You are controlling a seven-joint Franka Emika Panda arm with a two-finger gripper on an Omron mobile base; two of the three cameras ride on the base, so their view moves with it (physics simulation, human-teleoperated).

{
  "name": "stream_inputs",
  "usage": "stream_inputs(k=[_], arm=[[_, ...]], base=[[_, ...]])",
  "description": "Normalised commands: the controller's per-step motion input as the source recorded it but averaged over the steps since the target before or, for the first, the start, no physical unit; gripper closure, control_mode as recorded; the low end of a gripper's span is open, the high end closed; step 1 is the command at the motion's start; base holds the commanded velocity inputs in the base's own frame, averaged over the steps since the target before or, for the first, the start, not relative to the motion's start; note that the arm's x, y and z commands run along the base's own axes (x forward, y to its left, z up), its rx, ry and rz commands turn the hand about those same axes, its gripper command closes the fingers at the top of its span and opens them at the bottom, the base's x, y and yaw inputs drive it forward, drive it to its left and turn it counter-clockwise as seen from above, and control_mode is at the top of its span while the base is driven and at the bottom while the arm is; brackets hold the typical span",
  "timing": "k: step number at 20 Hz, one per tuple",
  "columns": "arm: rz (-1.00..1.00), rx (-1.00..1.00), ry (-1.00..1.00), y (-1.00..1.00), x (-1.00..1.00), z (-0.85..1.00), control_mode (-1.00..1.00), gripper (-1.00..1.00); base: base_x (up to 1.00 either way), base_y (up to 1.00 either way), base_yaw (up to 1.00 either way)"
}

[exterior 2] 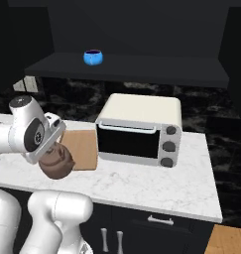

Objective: Pick the kettle from the counter and place it on the tray. Then pick the mug from the cabinet and place it on the tray. Then close the cabinet doors.

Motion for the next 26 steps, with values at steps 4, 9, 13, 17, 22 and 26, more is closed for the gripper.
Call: stream_inputs(k=[4, 9, 13, 17, 22, 26], arm=[[0.00, 0.00, -0.03, 0.53, 0.40, 0.07, -1.00, 1.00], [0.00, 0.00, -0.01, 0.25, 0.61, 0.04, -1.00, 1.00], [0.00, 0.00, 0.00, 0.01, 0.75, 0.00, -1.00, 1.00], [0.00, 0.00, 0.00, 0.00, 0.71, 0.00, -1.00, 1.00], [0.00, 0.00, 0.00, -0.03, 0.58, -0.04, -1.00, 1.00], [0.00, 0.00, 0.00, -0.09, 0.48, -0.15, -1.00, 1.00]], base=[[0.00, 0.00, 0.00], [0.00, 0.00, 0.00], [0.00, 0.00, 0.00], [0.00, 0.00, 0.00], [0.00, 0.00, 0.00], [0.00, 0.00, 0.00]])
